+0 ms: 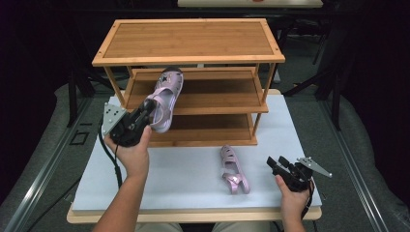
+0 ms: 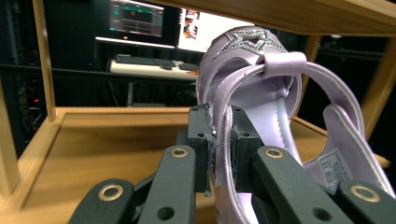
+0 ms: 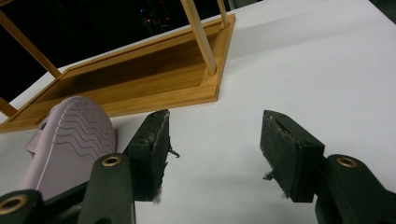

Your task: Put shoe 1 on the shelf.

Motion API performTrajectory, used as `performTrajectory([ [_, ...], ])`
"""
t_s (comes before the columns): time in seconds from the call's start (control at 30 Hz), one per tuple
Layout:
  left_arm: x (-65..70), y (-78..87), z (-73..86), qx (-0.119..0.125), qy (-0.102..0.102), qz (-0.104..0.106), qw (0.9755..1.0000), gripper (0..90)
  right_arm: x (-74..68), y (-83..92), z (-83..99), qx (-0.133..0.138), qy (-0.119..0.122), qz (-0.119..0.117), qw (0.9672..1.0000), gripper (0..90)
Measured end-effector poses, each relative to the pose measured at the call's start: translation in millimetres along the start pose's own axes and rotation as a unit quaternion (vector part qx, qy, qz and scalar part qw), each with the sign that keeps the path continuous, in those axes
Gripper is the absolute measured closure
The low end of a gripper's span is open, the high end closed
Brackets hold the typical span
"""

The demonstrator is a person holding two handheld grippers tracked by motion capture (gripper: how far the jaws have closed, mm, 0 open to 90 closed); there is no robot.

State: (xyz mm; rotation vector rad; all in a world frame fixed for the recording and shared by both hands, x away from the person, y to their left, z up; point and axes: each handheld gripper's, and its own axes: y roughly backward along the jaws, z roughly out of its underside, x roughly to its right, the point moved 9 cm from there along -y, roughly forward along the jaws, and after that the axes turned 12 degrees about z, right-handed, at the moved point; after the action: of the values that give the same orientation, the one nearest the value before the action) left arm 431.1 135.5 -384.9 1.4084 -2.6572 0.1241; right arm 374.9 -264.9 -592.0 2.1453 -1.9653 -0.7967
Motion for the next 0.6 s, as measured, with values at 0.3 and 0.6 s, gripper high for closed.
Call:
performTrajectory([
  [0.3,-16.1,-55.5,7.6,-0.023,0.035,-0.033,0.9986,82.0,2.5,-2.2,-1.2,0.007,-0.011,-0.004,0.9999,42.0],
  [0.6,-20.6,-95.2,12.2,-0.043,0.033,-0.069,0.9961,81.8,6.0,-2.9,-1.6,0.005,-0.025,-0.009,0.9996,42.0],
])
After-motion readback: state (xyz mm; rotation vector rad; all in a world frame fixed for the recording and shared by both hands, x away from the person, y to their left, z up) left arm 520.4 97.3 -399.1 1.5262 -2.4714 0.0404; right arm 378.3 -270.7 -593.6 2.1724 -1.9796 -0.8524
